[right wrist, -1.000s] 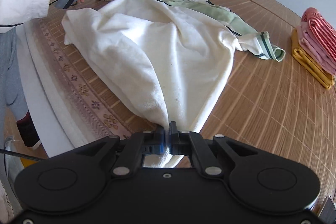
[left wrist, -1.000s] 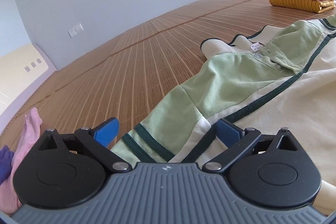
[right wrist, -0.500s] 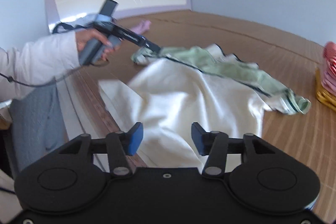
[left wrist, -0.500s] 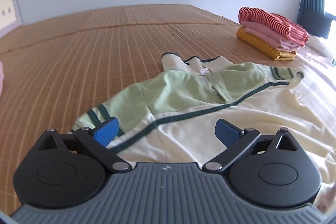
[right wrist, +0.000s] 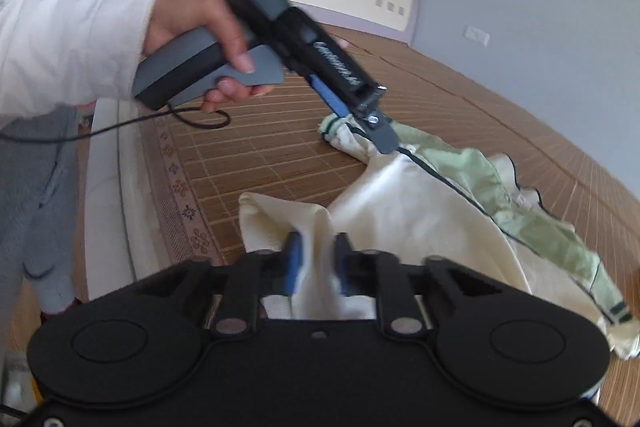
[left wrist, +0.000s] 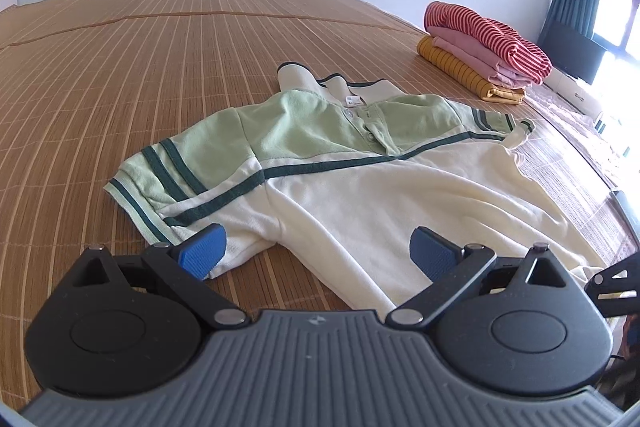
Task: Fold clothes
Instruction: 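Release the hem and smooth the jacket body with the right gripper, then move the right gripper to the green striped sleeve cuff and grasp it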
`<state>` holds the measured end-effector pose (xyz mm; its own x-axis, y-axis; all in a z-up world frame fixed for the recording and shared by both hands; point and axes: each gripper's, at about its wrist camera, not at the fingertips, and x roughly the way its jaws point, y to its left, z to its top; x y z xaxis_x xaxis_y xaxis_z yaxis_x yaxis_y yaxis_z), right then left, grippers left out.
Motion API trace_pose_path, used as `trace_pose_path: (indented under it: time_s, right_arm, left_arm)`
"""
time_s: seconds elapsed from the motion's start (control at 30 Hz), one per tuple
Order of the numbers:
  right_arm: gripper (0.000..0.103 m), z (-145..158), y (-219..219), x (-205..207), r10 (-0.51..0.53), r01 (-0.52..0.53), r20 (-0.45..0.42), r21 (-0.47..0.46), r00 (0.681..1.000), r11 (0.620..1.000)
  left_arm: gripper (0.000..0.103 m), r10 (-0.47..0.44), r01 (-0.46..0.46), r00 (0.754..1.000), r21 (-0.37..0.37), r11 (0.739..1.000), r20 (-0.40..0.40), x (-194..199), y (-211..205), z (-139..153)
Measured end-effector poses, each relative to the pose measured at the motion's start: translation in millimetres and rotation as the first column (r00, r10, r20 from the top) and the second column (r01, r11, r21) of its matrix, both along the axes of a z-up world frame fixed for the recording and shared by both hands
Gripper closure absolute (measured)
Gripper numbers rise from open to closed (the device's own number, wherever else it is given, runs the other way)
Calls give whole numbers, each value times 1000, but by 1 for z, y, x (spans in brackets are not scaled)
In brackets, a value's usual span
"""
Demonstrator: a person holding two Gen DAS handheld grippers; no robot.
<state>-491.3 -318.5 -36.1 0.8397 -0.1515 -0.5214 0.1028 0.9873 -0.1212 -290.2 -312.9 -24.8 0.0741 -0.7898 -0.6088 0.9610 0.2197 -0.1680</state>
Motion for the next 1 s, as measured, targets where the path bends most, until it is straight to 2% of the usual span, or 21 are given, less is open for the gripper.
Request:
trace_pose_path:
  time_s: [0.1,0.3,0.4,0.43,0.47,0.53,0.57,0.63,0.7,0.77,0.8,0.83,0.87,0.9,1.0]
  right_arm:
    - [94,3,-34,-21,-153,151,22,70,988,986]
    - [94,-7,-69,-53,-259,242,43,232,965,942]
    - [87,-11,-86,-70,-311,282,47,311,949,907]
    - [79,-13,-92,-75,-328,295,47,337,943,894]
    - [73,-11,-91,-76,-310,259,87,371,947,892]
    - [49,-9,-86,-66,-284,232,107,345,953,909]
    - [45,-8,-83,-60,-270,220,117,331,956,918]
    - [24,-6,-78,-50,-243,194,135,301,961,934]
    - [24,-4,-73,-39,-215,168,152,271,965,948]
    - [29,-2,-68,-29,-186,143,168,240,968,960]
    - [37,-4,-72,-25,-186,142,152,260,971,955]
    - [55,-5,-75,-20,-193,153,128,274,973,950]
    - [68,-6,-75,-17,-194,158,108,275,975,948]
    - [97,-6,-74,-14,-194,163,88,276,977,947]
    - [100,3,-55,-17,-43,7,95,351,995,936]
  left_arm:
    - [2,-12,12,1000,3,1000,17,-4,3,0]
    - [2,-48,48,999,19,999,-1,-12,-2,-4]
    - [2,-109,109,994,32,994,0,-23,-9,-7]
    - [2,-128,127,992,37,991,3,-28,-12,-9]
    - [2,-140,140,990,42,989,6,-32,-15,-11]
    - [2,-161,160,987,52,986,7,-39,-20,-14]
    - [2,-166,165,986,51,985,7,-42,-22,-15]
    - [2,-171,171,985,40,984,5,-44,-23,-14]
    - [2,-171,171,985,25,985,-2,-44,-22,-12]
    - [2,-159,159,987,16,987,-7,-41,-21,-11]
    - [2,-151,151,989,13,988,-9,-39,-21,-10]
    - [2,-141,141,990,10,990,-9,-38,-20,-10]
    - [2,-124,124,992,7,992,-6,-36,-19,-10]
    - [2,-100,100,995,2,995,-1,-33,-18,-10]
    - [2,-37,37,999,-20,999,-5,-23,-13,-6]
